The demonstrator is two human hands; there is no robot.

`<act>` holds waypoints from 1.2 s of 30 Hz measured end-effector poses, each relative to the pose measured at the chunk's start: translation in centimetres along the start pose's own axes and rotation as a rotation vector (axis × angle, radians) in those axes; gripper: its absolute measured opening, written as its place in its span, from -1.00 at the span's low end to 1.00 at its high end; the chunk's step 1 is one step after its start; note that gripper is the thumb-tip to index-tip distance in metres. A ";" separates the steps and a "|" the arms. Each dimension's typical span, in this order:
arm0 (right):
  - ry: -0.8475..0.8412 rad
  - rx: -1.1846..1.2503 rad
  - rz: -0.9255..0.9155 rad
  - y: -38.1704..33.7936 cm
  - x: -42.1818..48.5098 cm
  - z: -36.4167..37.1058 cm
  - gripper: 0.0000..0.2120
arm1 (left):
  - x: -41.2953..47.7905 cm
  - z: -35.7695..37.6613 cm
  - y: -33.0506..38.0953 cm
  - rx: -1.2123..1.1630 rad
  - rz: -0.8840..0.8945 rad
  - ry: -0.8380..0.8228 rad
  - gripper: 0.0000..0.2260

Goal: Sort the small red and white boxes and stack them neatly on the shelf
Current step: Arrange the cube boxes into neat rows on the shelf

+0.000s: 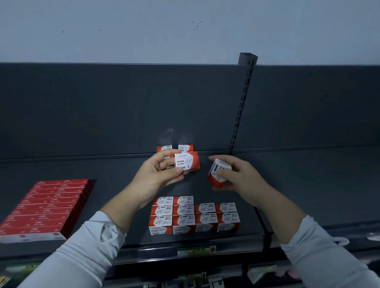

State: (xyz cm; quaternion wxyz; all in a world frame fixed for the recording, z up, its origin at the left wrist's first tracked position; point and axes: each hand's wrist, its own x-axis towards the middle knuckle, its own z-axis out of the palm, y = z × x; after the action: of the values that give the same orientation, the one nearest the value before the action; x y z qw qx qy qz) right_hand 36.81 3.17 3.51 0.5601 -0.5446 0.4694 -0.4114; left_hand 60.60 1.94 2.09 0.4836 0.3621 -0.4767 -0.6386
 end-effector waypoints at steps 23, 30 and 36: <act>-0.007 -0.094 -0.076 -0.5 -1.1 -1.4 -0.77 | -1.7 2.1 0.2 0.098 -0.019 -0.054 -0.64; 0.004 -0.130 -0.069 -0.1 -0.6 -2.1 -0.76 | -1.0 2.6 -0.1 0.113 -0.034 -0.006 -0.79; 0.015 -0.184 -0.085 0.5 -0.1 -2.7 -0.78 | -0.1 2.8 -0.7 0.241 -0.042 0.006 -0.81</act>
State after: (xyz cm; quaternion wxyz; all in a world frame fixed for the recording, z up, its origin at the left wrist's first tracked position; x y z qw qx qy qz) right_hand 34.14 2.73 3.08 0.4861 -0.6100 0.4859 -0.3942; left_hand 57.81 2.79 2.26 0.4244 0.4293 -0.5409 -0.5857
